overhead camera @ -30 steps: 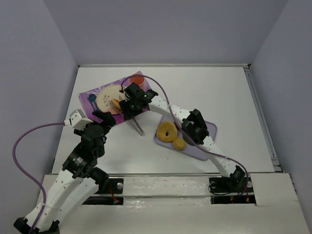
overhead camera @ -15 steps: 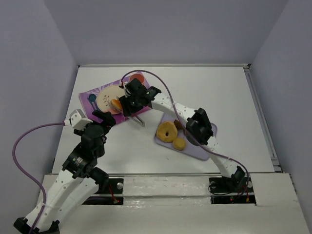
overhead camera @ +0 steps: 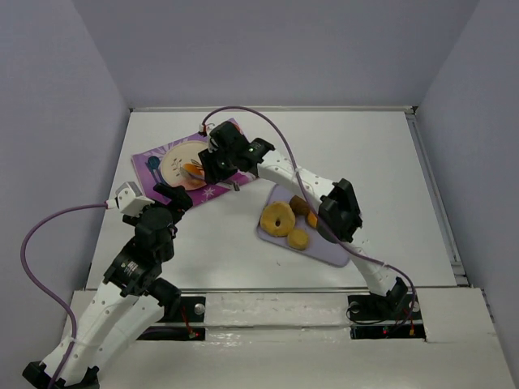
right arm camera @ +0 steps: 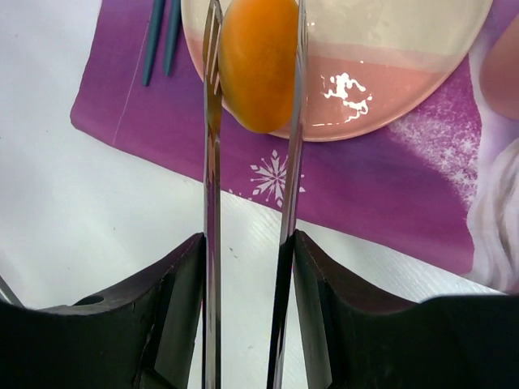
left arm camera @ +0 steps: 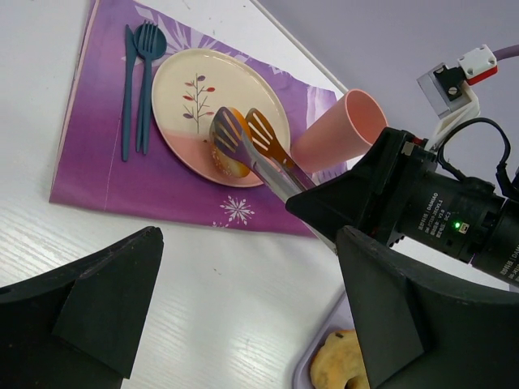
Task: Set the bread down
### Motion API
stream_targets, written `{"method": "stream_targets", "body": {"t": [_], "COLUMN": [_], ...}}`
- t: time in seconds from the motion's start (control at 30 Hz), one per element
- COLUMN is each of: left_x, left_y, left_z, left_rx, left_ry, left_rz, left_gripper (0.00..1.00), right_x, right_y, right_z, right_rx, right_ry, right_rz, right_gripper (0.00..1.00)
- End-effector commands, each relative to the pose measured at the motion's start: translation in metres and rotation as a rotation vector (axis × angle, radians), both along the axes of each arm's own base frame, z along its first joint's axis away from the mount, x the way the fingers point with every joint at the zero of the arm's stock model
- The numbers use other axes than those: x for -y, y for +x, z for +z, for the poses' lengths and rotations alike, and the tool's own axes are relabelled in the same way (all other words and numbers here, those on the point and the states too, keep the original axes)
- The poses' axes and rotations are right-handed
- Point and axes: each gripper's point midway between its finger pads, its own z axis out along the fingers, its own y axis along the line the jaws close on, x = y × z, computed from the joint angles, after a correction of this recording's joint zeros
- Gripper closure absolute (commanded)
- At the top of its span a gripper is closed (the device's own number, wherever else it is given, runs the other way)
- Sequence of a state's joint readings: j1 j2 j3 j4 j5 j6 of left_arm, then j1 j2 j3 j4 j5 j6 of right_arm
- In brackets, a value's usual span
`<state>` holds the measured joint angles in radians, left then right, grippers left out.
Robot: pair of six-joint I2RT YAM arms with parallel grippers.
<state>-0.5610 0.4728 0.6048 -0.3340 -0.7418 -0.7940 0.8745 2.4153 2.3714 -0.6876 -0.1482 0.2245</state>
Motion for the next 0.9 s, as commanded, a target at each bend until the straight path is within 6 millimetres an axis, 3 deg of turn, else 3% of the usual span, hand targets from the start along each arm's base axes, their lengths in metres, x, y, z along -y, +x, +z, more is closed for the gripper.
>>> {"method": "stream_targets", "body": {"t": [0.0, 0.2, 0.37, 0.63, 0.87], "left_x": [-0.009, -0.009, -0.010, -0.011, -0.011], "left_y": [0.002, 0.001, 0.000, -0.001, -0.001], "left_z": [0.009, 0.009, 0.010, 0.011, 0.010], "left_rx": [0.043, 0.043, 0.051, 0.055, 0.052], "left_ry": [-0.014, -0.015, -0.020, -0.026, -0.023], "left_rz": [0.058, 0.058, 0.061, 0.060, 0.060], "left_gripper": [0.01, 0.01, 0.01, 0.01, 0.01], "right_x": [-0.003, -0.004, -0.004, -0.005, 0.010], "right_y": [0.009, 0.008, 0.006, 0.005, 0.015], "right_z": [0.066, 0.084, 0.073, 0.071, 0.093], "right_rx": [0.128, 0.167, 0.144, 0.137, 0.204], "right_ry": [0.114, 0.142, 0.127, 0.126, 0.114], "right_rz": [-0.021, 0.006, 0.011, 0.015, -0.064], "right_gripper": [0.51, 0.44, 0.42, 0.40, 0.43]}}
